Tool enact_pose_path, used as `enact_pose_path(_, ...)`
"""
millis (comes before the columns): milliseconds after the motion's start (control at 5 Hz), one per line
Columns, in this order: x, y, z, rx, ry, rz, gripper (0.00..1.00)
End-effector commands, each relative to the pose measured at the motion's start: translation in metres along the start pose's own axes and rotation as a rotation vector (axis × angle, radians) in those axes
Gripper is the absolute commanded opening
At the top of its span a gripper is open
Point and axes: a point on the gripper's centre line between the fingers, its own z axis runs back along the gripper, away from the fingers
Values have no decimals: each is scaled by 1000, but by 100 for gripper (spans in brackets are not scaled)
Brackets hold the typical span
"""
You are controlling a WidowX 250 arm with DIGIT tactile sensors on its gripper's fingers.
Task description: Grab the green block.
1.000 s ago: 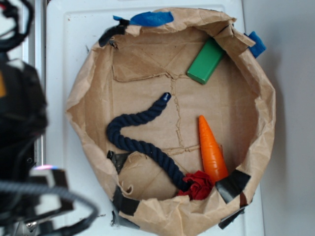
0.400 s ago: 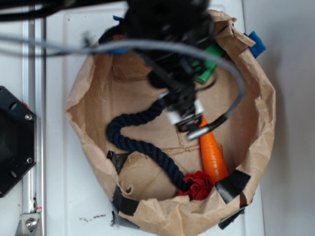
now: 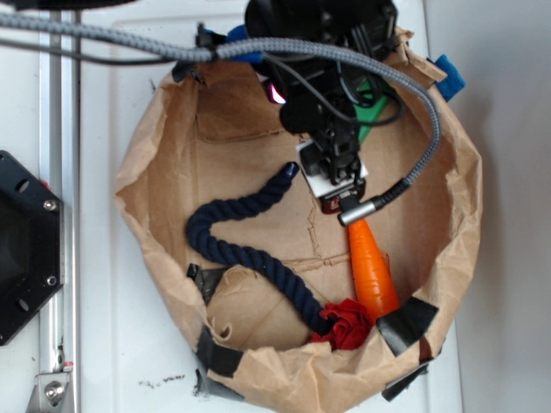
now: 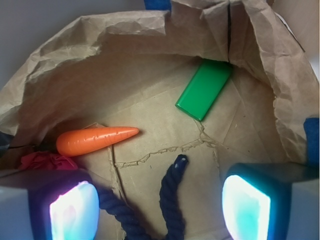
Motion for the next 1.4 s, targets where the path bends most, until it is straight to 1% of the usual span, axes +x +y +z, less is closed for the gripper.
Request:
enact_pose_path(0,9,2,16,-3,-65,1,100)
enact_pose_path(200,12,-7,-4,43,-89,57,100)
enact_pose_path(400,18,-13,-10,94,-135,179,100)
enact_pose_path(600,22,-16,-21,148,-125,277,100)
enact_pose_path(800,17,-8,-32,134,-116,241,100)
enact_pose_path(1000,8,2,-48,77,-134,187,100)
enact_pose_path(1200,4,8,-57,92,-163,159,100)
